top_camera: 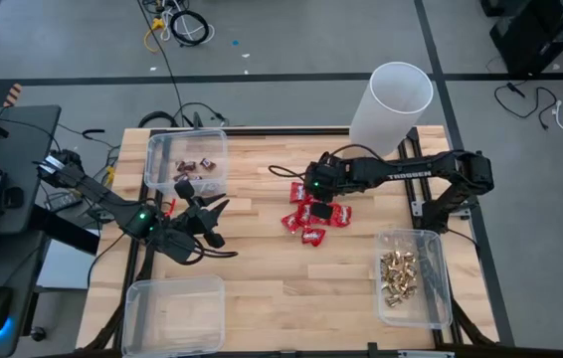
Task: Sort candy
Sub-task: Put the gold chocolate into the bottom right transparent bin
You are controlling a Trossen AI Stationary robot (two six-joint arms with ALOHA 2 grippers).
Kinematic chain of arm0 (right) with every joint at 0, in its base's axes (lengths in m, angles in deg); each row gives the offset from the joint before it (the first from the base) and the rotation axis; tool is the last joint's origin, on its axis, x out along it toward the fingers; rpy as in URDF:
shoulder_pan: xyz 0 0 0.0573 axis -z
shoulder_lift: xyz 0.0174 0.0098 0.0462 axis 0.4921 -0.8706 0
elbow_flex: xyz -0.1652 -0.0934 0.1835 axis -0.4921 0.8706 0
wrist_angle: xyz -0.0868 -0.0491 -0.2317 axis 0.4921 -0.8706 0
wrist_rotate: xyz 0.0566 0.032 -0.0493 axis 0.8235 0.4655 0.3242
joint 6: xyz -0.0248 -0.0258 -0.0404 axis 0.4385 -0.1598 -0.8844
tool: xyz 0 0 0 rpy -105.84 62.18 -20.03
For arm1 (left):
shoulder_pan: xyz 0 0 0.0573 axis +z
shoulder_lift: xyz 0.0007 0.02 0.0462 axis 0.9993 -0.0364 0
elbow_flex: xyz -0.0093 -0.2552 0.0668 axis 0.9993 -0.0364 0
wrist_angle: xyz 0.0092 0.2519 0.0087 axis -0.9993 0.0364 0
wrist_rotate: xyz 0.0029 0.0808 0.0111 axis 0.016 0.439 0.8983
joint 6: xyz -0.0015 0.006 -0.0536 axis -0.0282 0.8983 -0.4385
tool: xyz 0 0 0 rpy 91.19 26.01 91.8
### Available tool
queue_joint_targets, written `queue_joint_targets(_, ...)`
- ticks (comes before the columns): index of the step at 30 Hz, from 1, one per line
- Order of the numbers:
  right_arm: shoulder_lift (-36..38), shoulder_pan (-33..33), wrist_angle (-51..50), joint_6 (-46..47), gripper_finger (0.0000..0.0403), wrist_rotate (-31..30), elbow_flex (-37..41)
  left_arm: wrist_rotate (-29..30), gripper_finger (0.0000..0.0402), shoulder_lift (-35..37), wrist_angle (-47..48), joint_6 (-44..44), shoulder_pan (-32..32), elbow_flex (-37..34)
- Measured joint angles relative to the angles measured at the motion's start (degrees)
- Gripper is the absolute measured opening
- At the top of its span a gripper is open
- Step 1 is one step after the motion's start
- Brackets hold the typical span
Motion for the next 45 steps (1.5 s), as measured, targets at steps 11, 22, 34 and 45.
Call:
queue_joint_targets(11, 0.00, 0.66, 4.37, -1.95, 0.0110, -0.50, 3.35, 0.00, 0.0082, 0.00, 0.63, 0.07, -0.02, 0.00)
queue_joint_targets(22, 0.00, 2.82, 8.73, -1.27, 0.0111, -0.31, 7.72, 0.00, 0.0082, 0.00, 0.44, 0.01, -0.02, 0.00)
queue_joint_targets(34, -0.02, 3.12, 16.05, -1.06, 0.0113, -1.64, 11.83, 0.00, 0.0082, 0.00, 0.44, -0.01, -0.02, 0.00)
queue_joint_targets(45, -0.02, 3.82, 24.97, -0.42, 0.0113, -2.19, 14.74, 0.00, 0.0082, 0.00, 0.44, -0.01, -0.02, 0.00)
